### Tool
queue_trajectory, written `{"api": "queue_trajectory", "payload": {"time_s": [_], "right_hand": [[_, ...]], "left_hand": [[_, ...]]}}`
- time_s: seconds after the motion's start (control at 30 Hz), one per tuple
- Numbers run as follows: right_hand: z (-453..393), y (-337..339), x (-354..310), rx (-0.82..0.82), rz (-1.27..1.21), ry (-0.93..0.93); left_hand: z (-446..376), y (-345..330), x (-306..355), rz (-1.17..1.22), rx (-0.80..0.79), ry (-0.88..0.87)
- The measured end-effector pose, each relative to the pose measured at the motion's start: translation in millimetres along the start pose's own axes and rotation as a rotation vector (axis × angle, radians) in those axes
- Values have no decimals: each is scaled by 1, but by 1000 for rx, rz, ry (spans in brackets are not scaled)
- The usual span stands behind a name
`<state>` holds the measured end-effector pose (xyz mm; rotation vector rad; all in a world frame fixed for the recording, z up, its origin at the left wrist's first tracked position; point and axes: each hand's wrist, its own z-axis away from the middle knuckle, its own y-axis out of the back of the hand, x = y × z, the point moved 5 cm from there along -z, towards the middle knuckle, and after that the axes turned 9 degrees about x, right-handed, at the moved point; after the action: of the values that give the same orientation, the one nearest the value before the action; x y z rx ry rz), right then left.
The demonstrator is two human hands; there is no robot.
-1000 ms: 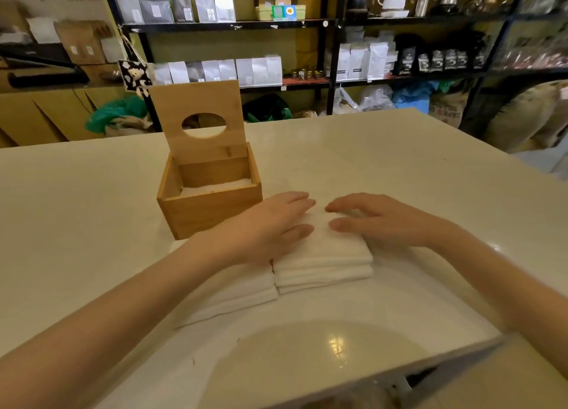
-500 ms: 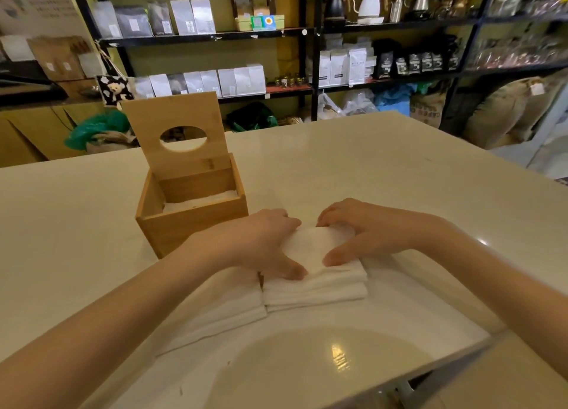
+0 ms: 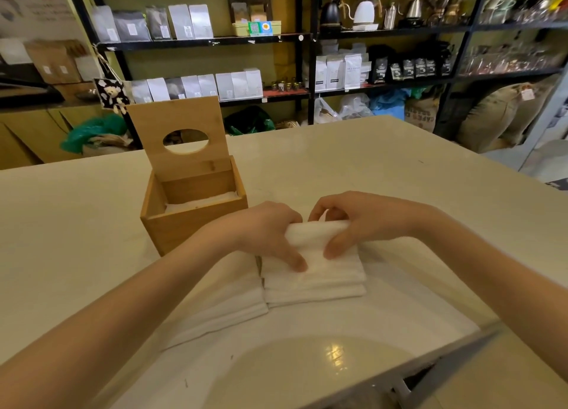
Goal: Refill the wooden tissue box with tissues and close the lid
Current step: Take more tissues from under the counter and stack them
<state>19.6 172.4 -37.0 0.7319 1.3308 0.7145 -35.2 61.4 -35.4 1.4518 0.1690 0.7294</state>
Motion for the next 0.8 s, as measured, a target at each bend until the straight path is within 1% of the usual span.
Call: {"api": "queue_trajectory", "payload": {"time_s": [0.1,0.2,0.3,0.4,0.5,0.6,0.8], "right_hand": [[3,17,-6,56,-89,10],[5,35,-12,84,-269,0],[6,50,-18,127,-472,-32],[4,55,-31,150,-630,-37],[2,47,-48,120,-736,-2],[-2,26,-64,74,-850,7],[-12,-35,-76,-141,-946,-60]], "left_hand": [[6,12,-1,159,56,22],[16,26,-7,516,131,100],[29,37,-16,899,193,142],[48,48,-27,1145,264,177],[70,55,-40,1268,318,213],[93,55,-56,1287,380,285],[128,29,-93,1285,383,464]]}}
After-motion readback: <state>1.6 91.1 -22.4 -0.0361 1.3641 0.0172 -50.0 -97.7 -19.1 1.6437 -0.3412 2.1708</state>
